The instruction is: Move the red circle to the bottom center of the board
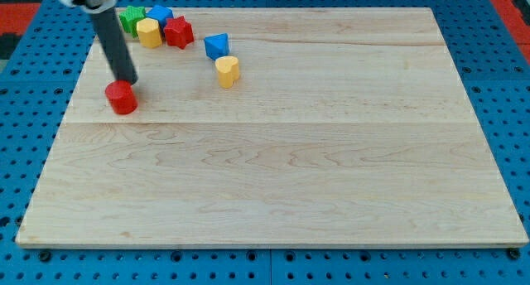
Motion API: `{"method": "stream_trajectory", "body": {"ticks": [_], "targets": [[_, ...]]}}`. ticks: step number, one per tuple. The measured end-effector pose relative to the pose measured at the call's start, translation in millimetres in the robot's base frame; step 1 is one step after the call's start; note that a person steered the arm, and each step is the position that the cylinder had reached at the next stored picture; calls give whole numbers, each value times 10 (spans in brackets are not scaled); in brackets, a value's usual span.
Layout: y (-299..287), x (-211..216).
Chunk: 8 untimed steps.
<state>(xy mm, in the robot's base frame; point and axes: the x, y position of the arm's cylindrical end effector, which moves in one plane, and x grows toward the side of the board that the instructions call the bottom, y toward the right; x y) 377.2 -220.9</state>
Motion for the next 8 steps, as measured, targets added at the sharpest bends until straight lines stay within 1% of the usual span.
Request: {"method": "stream_trajectory", "body": {"ticks": [2,3,4,5,6,7,8], "targets": [[-410,551],[36,552],[754,533],[1058,379],[1261,364],[1660,396],[2104,869]]}}
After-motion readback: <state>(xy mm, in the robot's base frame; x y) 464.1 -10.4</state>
